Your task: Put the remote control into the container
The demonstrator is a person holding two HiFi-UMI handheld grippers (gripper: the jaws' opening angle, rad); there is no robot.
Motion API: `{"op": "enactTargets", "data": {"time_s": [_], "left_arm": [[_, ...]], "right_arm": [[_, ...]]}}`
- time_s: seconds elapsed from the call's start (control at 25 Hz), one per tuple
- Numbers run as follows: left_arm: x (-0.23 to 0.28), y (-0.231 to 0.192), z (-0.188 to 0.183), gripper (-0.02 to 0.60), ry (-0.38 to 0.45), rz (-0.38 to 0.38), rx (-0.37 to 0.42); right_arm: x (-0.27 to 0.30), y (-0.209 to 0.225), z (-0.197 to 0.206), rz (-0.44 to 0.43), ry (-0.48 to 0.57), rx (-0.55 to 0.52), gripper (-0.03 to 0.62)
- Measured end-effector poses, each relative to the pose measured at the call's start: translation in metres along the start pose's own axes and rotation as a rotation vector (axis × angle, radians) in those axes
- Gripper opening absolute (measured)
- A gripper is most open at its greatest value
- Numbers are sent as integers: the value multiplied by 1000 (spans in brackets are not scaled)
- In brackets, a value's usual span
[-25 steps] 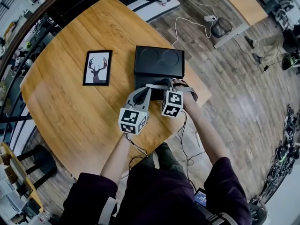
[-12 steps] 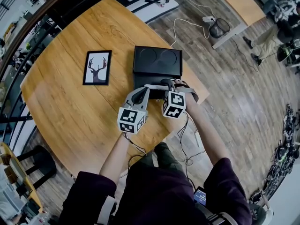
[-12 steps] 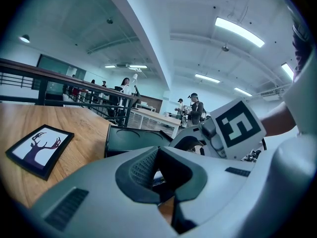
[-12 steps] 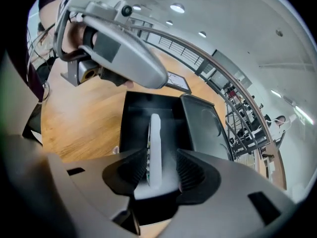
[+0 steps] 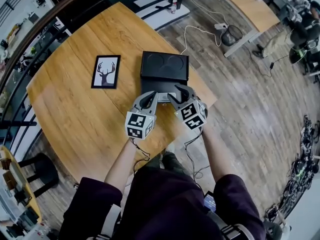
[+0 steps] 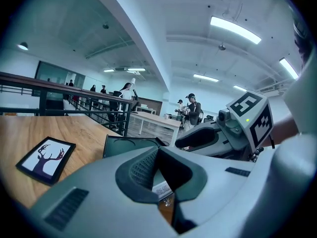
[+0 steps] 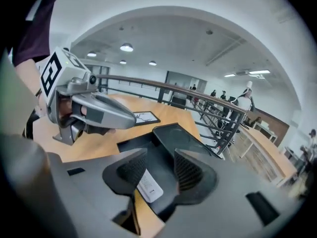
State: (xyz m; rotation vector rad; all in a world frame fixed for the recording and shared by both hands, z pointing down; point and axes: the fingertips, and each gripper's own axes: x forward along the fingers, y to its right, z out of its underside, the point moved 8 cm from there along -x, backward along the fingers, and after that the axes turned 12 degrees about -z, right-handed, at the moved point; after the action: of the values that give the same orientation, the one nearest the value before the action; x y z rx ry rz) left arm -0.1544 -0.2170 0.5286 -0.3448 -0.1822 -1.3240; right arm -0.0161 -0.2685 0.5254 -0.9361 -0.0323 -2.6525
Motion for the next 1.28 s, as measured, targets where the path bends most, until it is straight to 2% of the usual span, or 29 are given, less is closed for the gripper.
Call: {"op": "enactTargets", "data": {"time_s": [0.12,0.24,0.44,0.64,0.68,0.76,0.88,1.04,1.28], "left_arm": [[-10,8,-8,12,18,-12,11],[-18,16,-12,12,44,-26,20],[-29,27,-22,12,78,-44,34],[-55,42,-48,12,128,-45,70],[-62,47,-54,12,144,-44,78],[-76,58,-64,12,179,-39,104],[-92,74,-75,11,231,-38,153],[-106,89,-85,12,281,-35,180],[-115,98,-87,12,306,-42,192]], "right_arm": [[-20,-10,-7,37,136,94,179],[-36,-22,-13,92,273,122,179],[-53,-30,-18,130,363,165,179],[-89,-36,-32,145,486,225,178],[-98,-39,-36,146,516,236,172],[-115,-48,-42,148,568,242,120],[-135,-62,-47,145,628,224,58],[-151,-76,-48,138,676,218,20],[-158,-84,-45,136,712,216,18]]}}
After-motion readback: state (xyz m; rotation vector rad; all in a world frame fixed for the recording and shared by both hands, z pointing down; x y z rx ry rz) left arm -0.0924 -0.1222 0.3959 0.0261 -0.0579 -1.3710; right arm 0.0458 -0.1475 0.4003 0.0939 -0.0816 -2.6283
